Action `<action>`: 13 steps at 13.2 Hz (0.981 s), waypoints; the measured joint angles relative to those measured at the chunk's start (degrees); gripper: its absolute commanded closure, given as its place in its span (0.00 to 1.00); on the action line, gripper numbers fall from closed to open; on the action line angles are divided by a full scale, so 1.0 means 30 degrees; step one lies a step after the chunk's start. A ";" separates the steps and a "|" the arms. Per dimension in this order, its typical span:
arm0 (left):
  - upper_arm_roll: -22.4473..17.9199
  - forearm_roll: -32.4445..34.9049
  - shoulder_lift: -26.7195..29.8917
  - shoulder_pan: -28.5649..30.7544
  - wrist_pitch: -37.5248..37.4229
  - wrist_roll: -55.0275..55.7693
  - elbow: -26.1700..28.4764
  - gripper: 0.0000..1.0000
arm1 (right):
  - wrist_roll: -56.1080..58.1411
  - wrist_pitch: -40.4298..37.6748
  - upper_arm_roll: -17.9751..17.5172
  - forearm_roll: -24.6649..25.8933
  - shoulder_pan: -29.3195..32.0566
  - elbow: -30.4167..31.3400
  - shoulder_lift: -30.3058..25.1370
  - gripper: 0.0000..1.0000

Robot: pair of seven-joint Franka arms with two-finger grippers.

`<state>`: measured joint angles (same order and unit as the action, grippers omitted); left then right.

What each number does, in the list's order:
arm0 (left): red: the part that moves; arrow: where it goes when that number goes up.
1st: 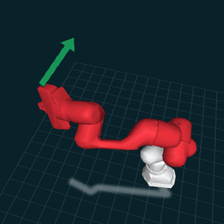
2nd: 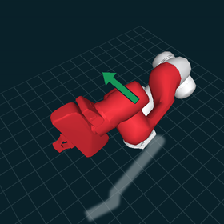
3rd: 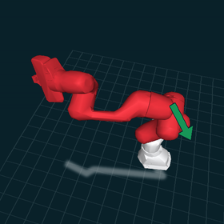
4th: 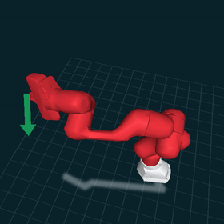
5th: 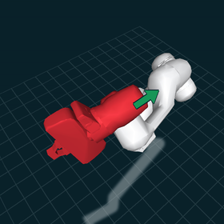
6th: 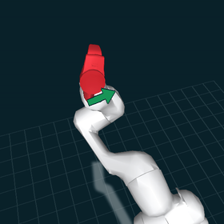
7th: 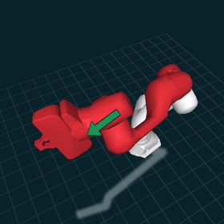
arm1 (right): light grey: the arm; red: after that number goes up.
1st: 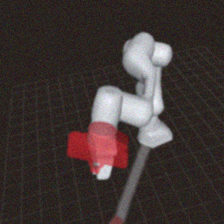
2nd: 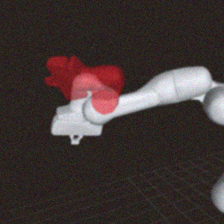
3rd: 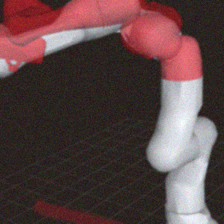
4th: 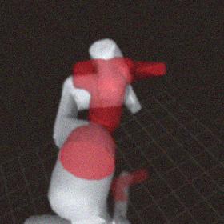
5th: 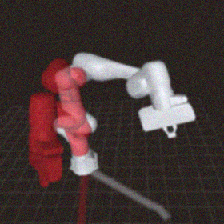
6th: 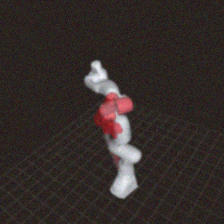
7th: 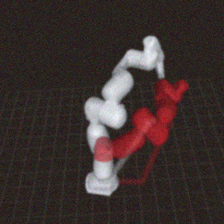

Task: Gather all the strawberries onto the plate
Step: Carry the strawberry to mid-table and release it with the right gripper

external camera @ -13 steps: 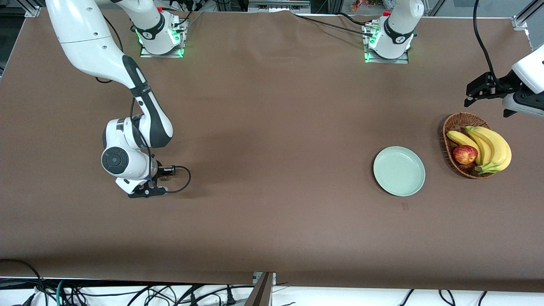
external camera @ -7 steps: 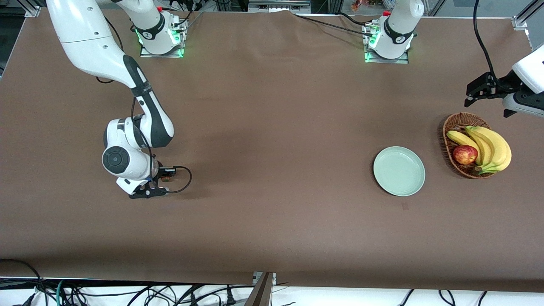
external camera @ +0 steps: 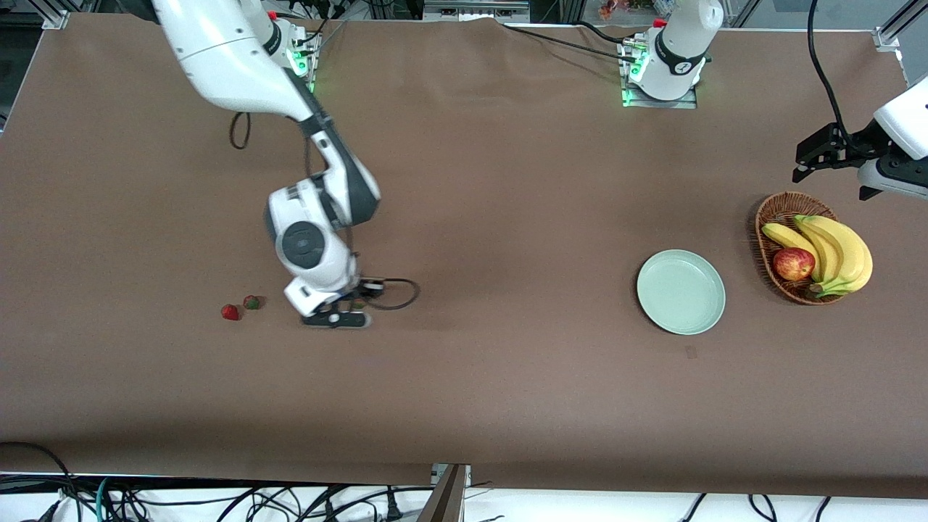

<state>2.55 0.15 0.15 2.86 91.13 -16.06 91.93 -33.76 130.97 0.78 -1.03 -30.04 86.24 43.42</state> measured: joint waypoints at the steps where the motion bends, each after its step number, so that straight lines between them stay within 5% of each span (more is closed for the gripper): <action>1: -0.0003 0.0000 0.0000 0.0000 0.0000 0.0000 0.0001 0.00 | -0.1767 0.0089 -0.0007 -0.0002 -0.0940 -0.0961 0.0585 0.85; 7: -0.0010 0.0000 0.0000 -0.0004 0.0000 0.0000 0.0004 0.00 | -0.8677 0.2402 -0.0161 -0.0012 -0.6014 -0.5018 0.3738 0.85; 10: -0.0010 0.0000 0.0000 -0.0004 0.0000 0.0000 0.0005 0.00 | -0.9737 0.3459 -0.0446 -0.0014 -0.6986 -0.6013 0.4592 0.82; 11: -0.0010 0.0000 0.0000 -0.0004 0.0000 0.0000 0.0007 0.00 | -0.9752 0.3977 -0.0673 -0.0015 -0.7035 -0.6122 0.4737 0.64; 12: -0.0010 0.0000 0.0000 -0.0004 -0.0003 0.0000 0.0009 0.00 | -0.9796 0.4439 -0.0862 -0.0016 -0.7084 -0.6146 0.4847 0.01; 13: -0.0012 0.0000 0.0000 -0.0004 -0.0010 0.0000 0.0012 0.00 | -0.9920 0.4718 -0.0958 -0.0016 -0.7175 -0.6151 0.4918 0.00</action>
<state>2.51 0.15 0.15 2.85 91.10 -16.06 91.97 -63.52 145.13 -2.10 -1.08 -51.56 67.79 58.17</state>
